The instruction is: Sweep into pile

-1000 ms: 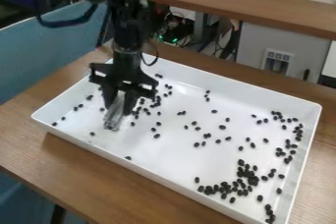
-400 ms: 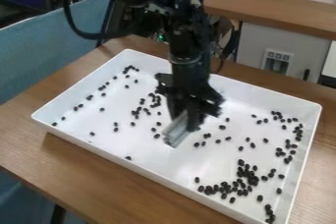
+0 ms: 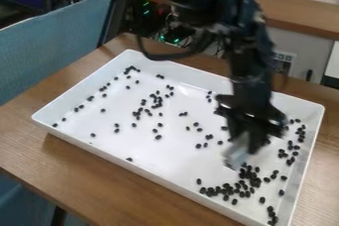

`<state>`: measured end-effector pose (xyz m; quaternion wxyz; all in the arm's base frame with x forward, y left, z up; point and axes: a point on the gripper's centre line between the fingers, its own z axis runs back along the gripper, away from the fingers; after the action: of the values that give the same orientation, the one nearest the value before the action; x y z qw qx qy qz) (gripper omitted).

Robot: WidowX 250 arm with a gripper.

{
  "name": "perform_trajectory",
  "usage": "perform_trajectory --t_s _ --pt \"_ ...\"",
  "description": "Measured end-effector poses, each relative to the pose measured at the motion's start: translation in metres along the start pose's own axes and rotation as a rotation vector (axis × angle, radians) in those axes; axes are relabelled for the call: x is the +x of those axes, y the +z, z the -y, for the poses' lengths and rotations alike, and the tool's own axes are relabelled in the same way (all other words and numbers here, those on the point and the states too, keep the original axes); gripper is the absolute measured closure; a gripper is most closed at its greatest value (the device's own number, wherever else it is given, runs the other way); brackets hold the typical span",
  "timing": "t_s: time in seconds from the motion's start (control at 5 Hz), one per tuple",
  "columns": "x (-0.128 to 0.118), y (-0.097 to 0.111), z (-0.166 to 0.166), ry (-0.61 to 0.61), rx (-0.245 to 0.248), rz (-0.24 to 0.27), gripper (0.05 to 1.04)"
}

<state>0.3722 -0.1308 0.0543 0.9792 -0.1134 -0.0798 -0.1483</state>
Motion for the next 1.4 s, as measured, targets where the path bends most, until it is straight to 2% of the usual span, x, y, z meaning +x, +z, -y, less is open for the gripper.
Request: perform_trajectory --t_s 0.2,0.6,0.8,1.0,1.2,1.4 --pt "0.01 -0.018 0.018 0.005 -0.076 -0.036 0.706" --pt "0.014 -0.029 0.02 0.087 -0.101 -0.033 0.706" --pt "0.013 -0.028 0.01 0.12 -0.157 -0.016 0.706" --pt "0.018 -0.036 0.008 0.138 -0.175 -0.041 0.706" --pt "0.031 -0.043 0.01 0.161 -0.189 -0.112 0.706" --pt "0.036 -0.046 0.002 0.181 -0.206 -0.156 0.706"
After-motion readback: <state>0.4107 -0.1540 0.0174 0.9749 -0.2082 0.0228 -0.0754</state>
